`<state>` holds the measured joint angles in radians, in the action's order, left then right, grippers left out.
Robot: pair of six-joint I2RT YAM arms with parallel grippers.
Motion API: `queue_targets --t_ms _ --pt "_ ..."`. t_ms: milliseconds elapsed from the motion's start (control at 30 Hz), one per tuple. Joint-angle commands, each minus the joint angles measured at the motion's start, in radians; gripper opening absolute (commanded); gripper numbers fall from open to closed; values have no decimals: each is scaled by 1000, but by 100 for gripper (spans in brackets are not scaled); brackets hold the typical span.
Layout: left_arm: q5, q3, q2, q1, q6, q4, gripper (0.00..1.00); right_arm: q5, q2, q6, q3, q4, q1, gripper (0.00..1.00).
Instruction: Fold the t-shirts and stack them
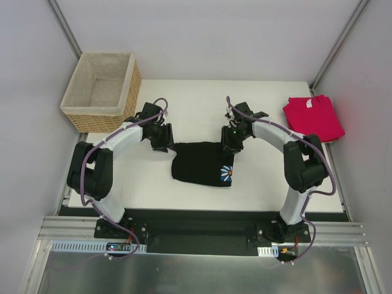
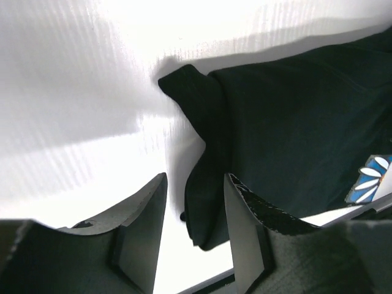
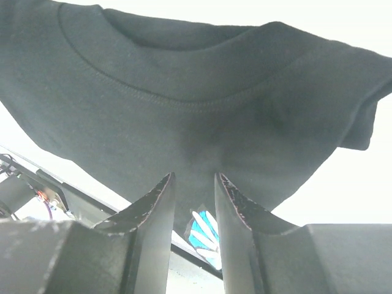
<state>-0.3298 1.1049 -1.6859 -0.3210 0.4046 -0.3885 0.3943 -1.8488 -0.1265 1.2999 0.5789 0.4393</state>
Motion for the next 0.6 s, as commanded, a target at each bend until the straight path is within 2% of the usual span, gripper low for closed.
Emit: queue_targets --t_ms 0,167,267,300,367,400,533,567 --pt "63 49 100 5 -53 -87 43 -34 82 19 36 39 4 35" --pt "6 62 149 5 -49 -90 43 -136 118 19 32 55 1 35" --pt "-20 84 143 3 -41 -89 37 -182 131 11 33 59 -11 34" --pt "-26 91 141 3 -38 -90 31 -196 131 4 38 64 -16 33" --pt "-41 99 138 0 -30 -85 25 -248 129 -1 54 88 -31 31" --pt "-46 101 137 -1 -29 -84 17 -265 126 -1 59 98 -36 27" --pt "-69 104 117 -13 -7 -58 0 -322 97 16 85 118 -48 16" --pt "-83 101 103 -16 0 -44 0 -325 88 24 88 118 -48 15"
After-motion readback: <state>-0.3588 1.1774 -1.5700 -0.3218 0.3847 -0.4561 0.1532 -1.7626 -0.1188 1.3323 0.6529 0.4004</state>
